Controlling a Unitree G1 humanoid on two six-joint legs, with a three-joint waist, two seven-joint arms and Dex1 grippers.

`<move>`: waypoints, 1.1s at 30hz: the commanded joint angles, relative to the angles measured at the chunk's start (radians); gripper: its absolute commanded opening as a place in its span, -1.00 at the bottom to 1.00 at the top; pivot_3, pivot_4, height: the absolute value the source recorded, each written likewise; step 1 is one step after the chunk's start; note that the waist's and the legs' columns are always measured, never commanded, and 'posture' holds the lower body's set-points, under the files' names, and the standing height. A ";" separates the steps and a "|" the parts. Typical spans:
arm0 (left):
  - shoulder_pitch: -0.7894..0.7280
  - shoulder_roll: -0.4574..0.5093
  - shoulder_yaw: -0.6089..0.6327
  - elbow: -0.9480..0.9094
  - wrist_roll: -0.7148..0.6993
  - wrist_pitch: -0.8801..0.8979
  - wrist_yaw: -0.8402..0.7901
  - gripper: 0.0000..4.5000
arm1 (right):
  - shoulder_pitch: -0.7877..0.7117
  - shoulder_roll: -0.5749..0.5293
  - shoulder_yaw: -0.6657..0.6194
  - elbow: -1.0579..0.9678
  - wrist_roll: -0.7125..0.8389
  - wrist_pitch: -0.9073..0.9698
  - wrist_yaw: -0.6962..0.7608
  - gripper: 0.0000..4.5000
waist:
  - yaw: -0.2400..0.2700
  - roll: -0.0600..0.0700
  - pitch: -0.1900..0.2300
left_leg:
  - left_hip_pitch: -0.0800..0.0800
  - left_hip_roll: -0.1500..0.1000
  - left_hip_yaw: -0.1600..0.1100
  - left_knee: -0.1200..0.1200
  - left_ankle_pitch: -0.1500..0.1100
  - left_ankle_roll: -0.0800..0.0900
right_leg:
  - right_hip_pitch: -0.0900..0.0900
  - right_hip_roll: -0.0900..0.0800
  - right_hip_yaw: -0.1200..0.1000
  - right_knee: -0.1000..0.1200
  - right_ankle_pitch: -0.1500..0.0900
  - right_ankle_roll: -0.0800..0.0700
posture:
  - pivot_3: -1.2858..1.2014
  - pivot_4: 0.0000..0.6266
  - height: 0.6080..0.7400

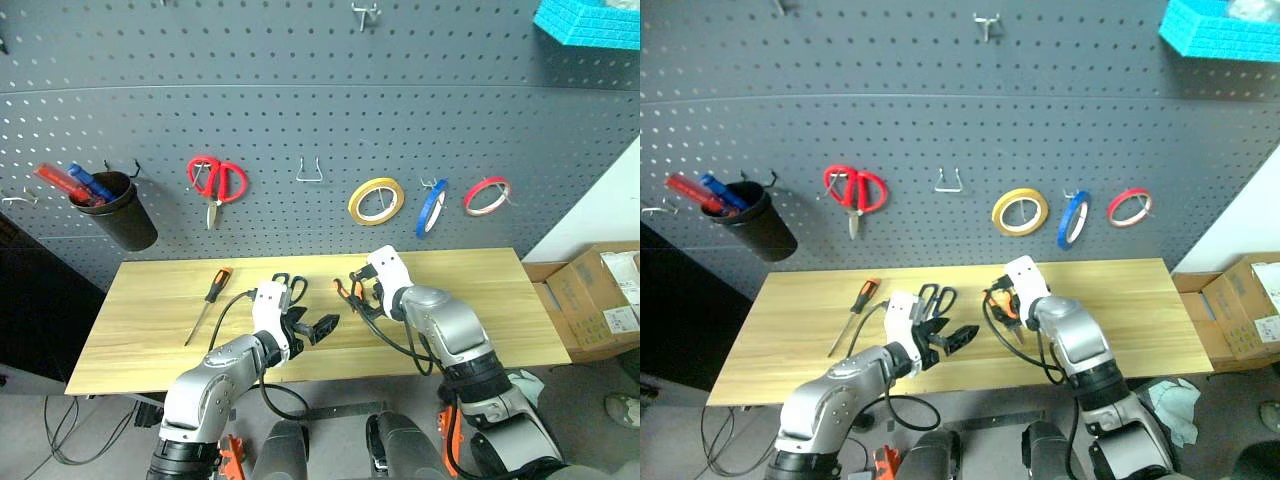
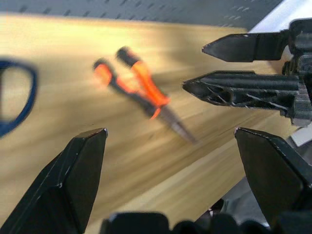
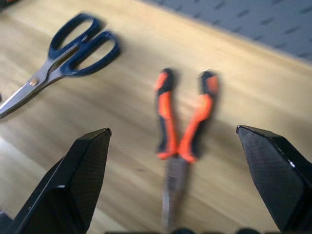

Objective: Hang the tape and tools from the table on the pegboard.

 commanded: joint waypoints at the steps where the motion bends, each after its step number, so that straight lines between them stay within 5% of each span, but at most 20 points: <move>1: 0.035 0.003 0.035 -0.082 -0.013 0.008 0.018 1.00 | -0.029 0.022 -0.005 0.045 0.014 0.038 -0.020 0.99 | 0.006 0.001 0.007 | -0.001 0.000 0.000 0.000 0.000 0.000 | 0.000 0.000 -0.001 0.000 0.000 0.000 | 0.17 -0.22 1.00; 27: 0.041 -0.009 0.062 -0.084 -0.023 0.025 0.019 1.00 | -0.263 0.113 -0.075 0.664 0.008 -0.223 -0.138 0.99 | 0.007 0.004 0.064 | -0.001 0.001 -0.002 -0.009 0.000 0.000 | -0.003 -0.001 -0.003 -0.003 -0.004 -0.002 | 0.20 -0.04 1.00; 30: 0.041 -0.006 0.065 -0.088 -0.030 0.030 0.011 1.00 | -0.262 0.115 -0.084 0.669 0.010 -0.228 -0.134 0.74 | 0.007 0.004 0.064 | -0.001 0.001 -0.002 -0.013 0.000 0.000 | -0.005 -0.001 -0.003 -0.003 -0.004 -0.002 | 0.20 -0.05 1.00; 33: 0.045 -0.004 0.068 -0.096 -0.033 0.035 0.006 1.00 | -0.255 0.109 -0.082 0.658 0.003 -0.224 -0.127 0.28 | 0.006 0.004 0.064 | -0.001 0.001 -0.002 -0.014 0.000 0.000 | -0.006 -0.001 -0.003 -0.003 -0.004 0.000 | 0.20 -0.06 1.00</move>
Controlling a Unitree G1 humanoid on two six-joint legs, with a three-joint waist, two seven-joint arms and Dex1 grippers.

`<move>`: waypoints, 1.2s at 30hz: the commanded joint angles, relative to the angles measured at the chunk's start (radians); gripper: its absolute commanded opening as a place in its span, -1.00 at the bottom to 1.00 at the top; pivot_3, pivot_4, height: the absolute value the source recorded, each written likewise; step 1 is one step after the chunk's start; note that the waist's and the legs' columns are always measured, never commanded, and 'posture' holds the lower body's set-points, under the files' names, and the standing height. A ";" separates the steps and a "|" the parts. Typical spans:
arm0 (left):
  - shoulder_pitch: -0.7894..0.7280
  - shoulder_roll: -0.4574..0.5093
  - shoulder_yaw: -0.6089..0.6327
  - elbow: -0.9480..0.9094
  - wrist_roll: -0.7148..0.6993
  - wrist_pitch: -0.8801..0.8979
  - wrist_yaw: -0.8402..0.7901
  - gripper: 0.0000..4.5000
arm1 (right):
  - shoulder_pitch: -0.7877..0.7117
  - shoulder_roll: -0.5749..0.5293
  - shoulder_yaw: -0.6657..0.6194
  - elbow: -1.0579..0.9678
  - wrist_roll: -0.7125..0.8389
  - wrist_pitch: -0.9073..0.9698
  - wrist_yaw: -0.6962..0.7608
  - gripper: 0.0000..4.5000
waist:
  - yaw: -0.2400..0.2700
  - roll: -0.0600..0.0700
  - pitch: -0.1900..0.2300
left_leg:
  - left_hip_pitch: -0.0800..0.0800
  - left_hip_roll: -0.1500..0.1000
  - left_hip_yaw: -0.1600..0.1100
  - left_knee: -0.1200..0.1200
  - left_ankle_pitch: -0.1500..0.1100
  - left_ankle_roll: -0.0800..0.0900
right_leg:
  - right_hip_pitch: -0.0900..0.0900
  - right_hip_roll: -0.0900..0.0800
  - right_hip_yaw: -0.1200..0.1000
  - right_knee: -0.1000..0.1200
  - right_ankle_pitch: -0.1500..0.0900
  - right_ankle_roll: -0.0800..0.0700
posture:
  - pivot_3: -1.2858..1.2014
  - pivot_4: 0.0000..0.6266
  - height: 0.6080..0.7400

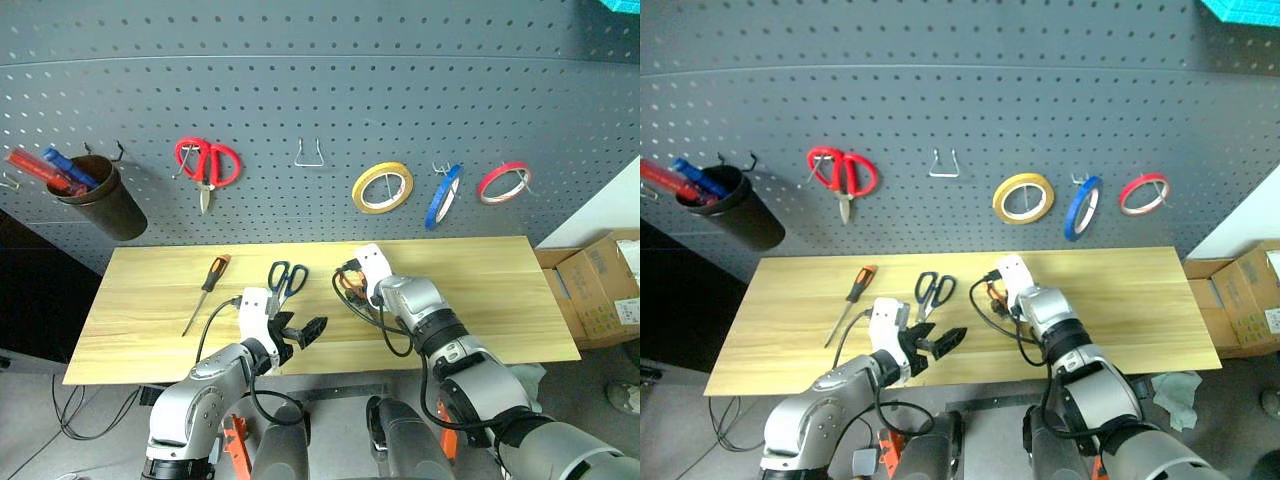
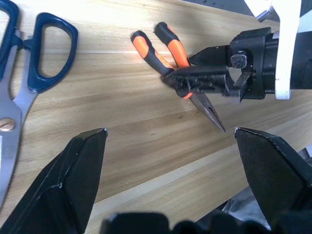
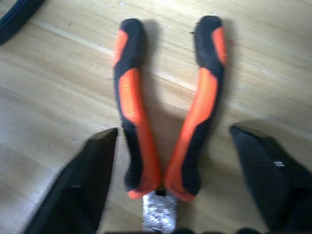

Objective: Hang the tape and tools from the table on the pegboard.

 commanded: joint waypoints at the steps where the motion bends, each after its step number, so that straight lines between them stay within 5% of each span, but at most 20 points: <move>1: 0.004 0.007 0.009 -0.046 -0.027 0.006 -0.015 1.00 | 0.026 0.001 0.002 0.009 0.001 0.014 0.015 0.12 | -0.002 0.000 0.000 | 0.000 0.000 0.000 -0.001 0.000 0.000 | 0.000 0.000 0.000 0.000 0.000 0.000 | 0.20 -0.06 1.00; 3: 0.001 0.007 0.011 -0.046 -0.030 0.008 -0.018 1.00 | 0.031 -0.003 0.007 0.004 -0.003 0.013 0.019 -0.13 | -0.002 0.000 0.000 | 0.000 0.000 0.000 -0.001 0.000 0.000 | -0.001 0.000 0.000 0.000 0.000 0.000 | 0.20 -0.08 1.00; 8: -0.018 0.014 0.016 -0.046 -0.042 0.008 -0.028 1.00 | 0.058 -0.029 0.044 -0.075 -0.008 0.008 0.078 -0.14 | -0.001 0.000 0.000 | -0.001 0.000 0.000 -0.002 0.000 0.000 | -0.002 0.000 -0.001 0.000 0.000 0.000 | 0.20 -0.10 1.00; 15: -0.010 0.070 0.179 -0.189 -0.260 0.054 -0.101 1.00 | 0.388 -0.261 0.105 -0.917 0.094 0.039 0.314 -0.14 | 0.020 0.000 0.000 | -0.021 0.000 -0.002 0.000 0.000 -0.001 | -0.019 -0.001 -0.003 0.002 -0.001 0.004 | 0.20 -0.27 1.00; 20: -0.015 0.105 0.363 -0.259 -0.577 0.105 -0.052 1.00 | 0.511 -0.236 0.027 -1.273 0.230 0.057 0.299 -0.14 | 0.017 -0.002 -0.002 | -0.021 0.001 -0.003 0.001 -0.002 -0.004 | -0.021 -0.002 -0.003 0.002 -0.002 0.005 | 0.21 -0.45 1.00; 26: -0.077 0.129 0.419 -0.208 -0.737 0.063 0.060 1.00 | 0.277 -0.054 0.038 -1.115 0.172 -0.230 0.176 -0.14 | 0.021 -0.008 -0.012 | -0.018 0.001 -0.005 0.001 0.005 -0.015 | -0.019 0.001 -0.004 0.004 0.002 0.003 | 0.21 -0.61 1.00; 32: -0.207 0.152 0.385 -0.103 -0.712 0.017 0.079 1.00 | -0.050 0.007 -0.030 -0.677 0.096 -0.678 0.085 -0.14 | 0.031 -0.032 -0.038 | -0.015 0.000 -0.004 0.002 0.009 -0.020 | -0.013 0.001 -0.004 -0.001 0.009 0.005 | 0.22 -0.68 1.00; 36: -0.241 0.151 0.348 -0.063 -0.663 -0.014 0.079 1.00 | -0.209 0.006 -0.059 -0.381 0.051 -0.901 0.019 -0.14 | 0.050 -0.034 -0.048 | -0.015 0.000 -0.003 0.002 0.009 -0.020 | -0.013 0.000 -0.003 -0.001 0.012 0.001 | 0.23 -0.68 1.00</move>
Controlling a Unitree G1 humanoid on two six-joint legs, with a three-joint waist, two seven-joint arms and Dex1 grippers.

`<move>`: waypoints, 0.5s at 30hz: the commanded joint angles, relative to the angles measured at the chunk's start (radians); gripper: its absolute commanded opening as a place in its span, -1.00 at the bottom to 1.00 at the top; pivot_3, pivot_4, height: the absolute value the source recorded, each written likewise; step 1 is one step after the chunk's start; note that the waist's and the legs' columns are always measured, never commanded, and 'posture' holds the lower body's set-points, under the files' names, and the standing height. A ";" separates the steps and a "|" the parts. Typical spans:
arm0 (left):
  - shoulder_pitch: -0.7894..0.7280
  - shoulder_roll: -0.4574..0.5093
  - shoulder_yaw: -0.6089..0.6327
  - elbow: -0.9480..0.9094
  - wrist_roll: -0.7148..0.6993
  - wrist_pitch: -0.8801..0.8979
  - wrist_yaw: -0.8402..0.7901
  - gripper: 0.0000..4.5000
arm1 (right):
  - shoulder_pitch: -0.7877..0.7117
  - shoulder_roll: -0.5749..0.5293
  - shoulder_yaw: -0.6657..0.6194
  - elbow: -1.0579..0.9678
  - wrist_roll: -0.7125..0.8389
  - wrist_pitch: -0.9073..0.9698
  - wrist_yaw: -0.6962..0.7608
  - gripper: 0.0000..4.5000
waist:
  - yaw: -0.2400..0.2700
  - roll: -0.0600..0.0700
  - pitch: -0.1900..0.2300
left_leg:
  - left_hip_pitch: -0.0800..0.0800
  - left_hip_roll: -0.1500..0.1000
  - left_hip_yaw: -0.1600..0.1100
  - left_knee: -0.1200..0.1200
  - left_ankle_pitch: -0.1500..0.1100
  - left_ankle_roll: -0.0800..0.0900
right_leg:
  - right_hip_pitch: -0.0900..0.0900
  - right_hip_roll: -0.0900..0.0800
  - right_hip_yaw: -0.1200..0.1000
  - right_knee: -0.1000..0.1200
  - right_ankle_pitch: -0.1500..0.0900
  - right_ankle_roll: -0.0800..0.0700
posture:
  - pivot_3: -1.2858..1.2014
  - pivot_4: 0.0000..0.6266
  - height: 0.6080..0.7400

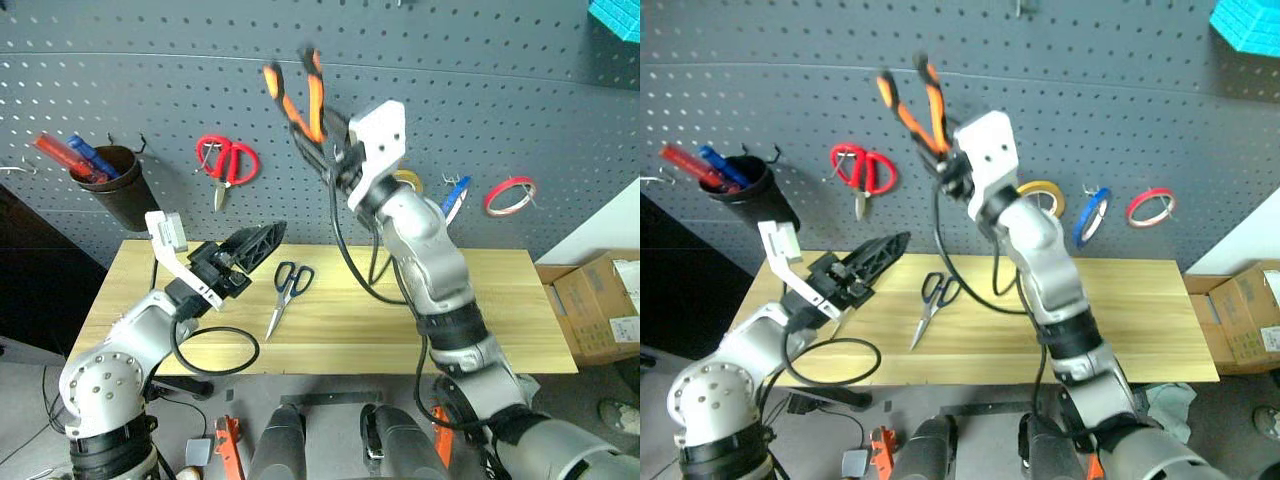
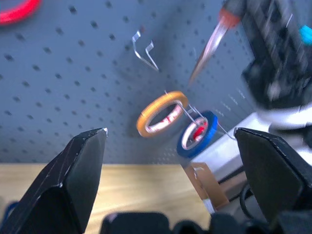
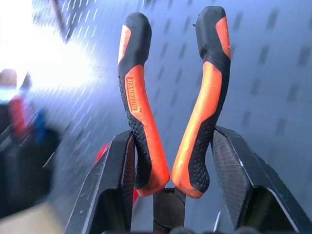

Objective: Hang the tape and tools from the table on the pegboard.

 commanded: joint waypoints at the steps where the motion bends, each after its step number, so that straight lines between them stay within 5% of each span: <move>1: -0.020 -0.007 -0.043 0.001 0.038 -0.043 0.002 1.00 | -0.102 0.003 -0.041 0.216 -0.034 -0.216 -0.061 -0.14 | 0.007 0.000 -0.004 | 0.000 0.000 0.000 0.000 0.000 0.000 | 0.000 0.000 0.000 0.000 0.000 0.000 | 0.23 -0.68 1.00; 8: -0.008 -0.031 -0.073 -0.024 0.037 -0.066 0.031 1.00 | -0.193 0.023 -0.071 0.539 -0.048 -0.383 -0.132 -0.14 | 0.010 0.000 -0.004 | 0.000 0.001 0.000 -0.001 0.000 0.000 | 0.000 0.000 0.000 0.002 0.001 -0.001 | 0.24 -0.63 1.00; 15: -0.011 -0.018 -0.067 -0.019 0.025 -0.069 0.039 1.00 | -0.135 0.019 -0.075 0.622 -0.063 -0.411 -0.151 -0.14 | 0.018 0.000 -0.004 | 0.001 0.001 -0.001 0.000 0.001 0.000 | 0.000 0.000 0.000 0.003 0.001 -0.003 | 0.25 -0.61 1.00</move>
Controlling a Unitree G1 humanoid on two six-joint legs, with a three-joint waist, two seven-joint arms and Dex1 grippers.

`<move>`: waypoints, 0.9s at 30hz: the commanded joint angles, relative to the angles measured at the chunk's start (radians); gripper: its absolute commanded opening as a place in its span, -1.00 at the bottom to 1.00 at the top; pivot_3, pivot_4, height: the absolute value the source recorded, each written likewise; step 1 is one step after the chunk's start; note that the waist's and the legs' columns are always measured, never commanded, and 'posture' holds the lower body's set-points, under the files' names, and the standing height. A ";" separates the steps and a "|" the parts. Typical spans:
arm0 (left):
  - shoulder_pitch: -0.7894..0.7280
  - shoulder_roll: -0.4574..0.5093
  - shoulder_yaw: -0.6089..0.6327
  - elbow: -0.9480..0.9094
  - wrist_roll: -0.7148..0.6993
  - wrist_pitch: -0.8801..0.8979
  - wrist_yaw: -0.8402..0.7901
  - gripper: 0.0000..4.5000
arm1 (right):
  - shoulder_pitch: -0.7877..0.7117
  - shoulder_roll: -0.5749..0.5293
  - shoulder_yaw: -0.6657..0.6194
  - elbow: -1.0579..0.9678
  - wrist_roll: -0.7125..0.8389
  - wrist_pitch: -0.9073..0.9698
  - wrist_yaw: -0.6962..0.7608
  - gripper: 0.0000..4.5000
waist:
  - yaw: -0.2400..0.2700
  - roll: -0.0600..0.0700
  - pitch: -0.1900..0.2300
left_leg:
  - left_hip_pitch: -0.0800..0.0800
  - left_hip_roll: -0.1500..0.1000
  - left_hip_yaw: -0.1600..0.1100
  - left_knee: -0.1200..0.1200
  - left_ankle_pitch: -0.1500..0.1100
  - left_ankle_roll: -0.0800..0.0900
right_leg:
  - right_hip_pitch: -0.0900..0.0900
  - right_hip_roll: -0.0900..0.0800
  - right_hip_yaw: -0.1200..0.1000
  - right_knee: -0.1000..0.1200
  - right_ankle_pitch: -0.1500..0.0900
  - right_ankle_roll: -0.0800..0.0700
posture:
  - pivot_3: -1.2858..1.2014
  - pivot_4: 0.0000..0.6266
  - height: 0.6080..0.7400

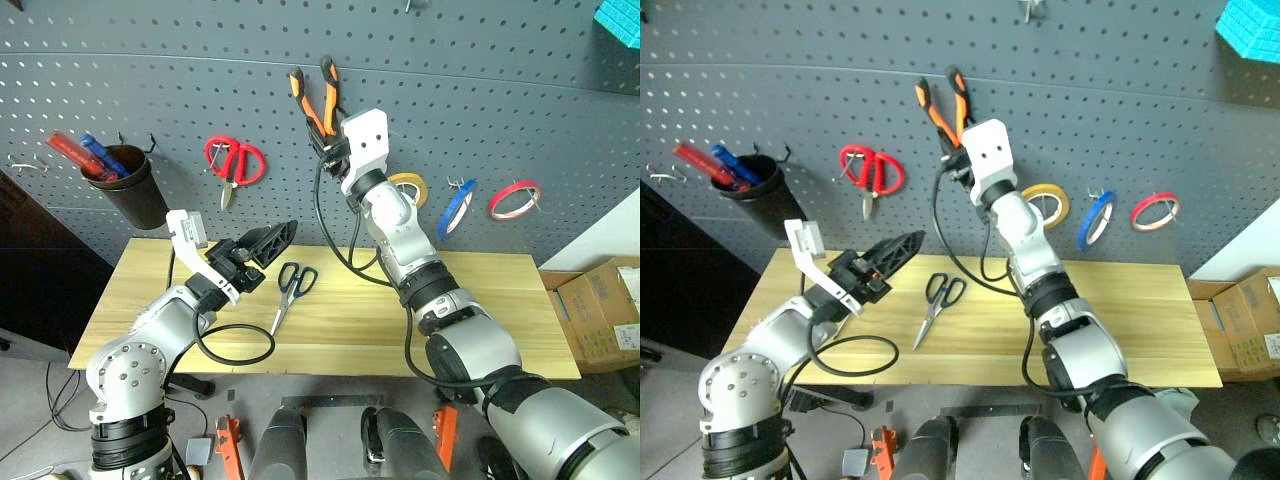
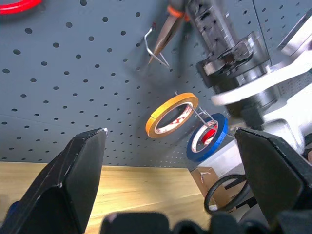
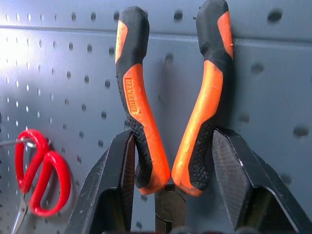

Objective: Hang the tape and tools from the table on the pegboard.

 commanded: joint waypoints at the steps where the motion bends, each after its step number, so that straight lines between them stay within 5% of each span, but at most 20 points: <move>1: -0.004 0.014 0.013 -0.038 -0.020 -0.017 0.004 1.00 | 0.032 -0.012 -0.011 -0.011 -0.010 -0.028 -0.013 -0.14 | 0.003 0.000 0.000 | 0.000 0.000 0.000 0.000 0.000 0.000 | 0.000 0.000 0.000 0.000 0.000 0.000 | 0.25 -0.60 1.00; 8: -0.006 0.028 0.007 -0.023 -0.019 -0.017 0.002 1.00 | 0.117 -0.024 0.025 -0.055 -0.066 0.083 -0.024 -0.14 | 0.010 0.001 -0.004 | 0.002 0.000 0.000 0.000 0.001 0.001 | 0.002 0.000 0.000 0.001 0.001 -0.001 | 0.24 -0.61 1.00; 16: -0.033 0.050 -0.028 0.009 0.050 -0.023 -0.006 1.00 | 0.159 -0.034 0.020 -0.137 -0.064 0.172 -0.005 0.98 | 0.009 0.001 -0.011 | 0.005 0.000 0.001 0.000 0.001 0.002 | 0.004 0.000 0.001 0.001 0.001 -0.002 | 0.22 -0.61 1.00; 22: -0.057 0.164 -0.187 0.104 0.440 -0.098 0.038 1.00 | 0.336 -0.103 0.031 -0.499 -0.006 0.397 0.134 0.98 | 0.011 0.003 -0.012 | 0.006 0.000 0.001 -0.001 0.002 0.002 | 0.004 0.001 0.001 0.002 0.001 -0.002 | 0.21 -0.57 1.00; 27: -0.068 0.107 -0.343 0.181 0.603 -0.087 0.049 1.00 | 0.564 -0.250 0.066 -1.023 0.174 0.742 0.351 0.98 | 0.011 0.007 -0.011 | 0.004 -0.002 0.002 -0.001 0.001 0.002 | 0.004 -0.001 0.002 -0.001 0.001 -0.001 | 0.17 -0.49 1.00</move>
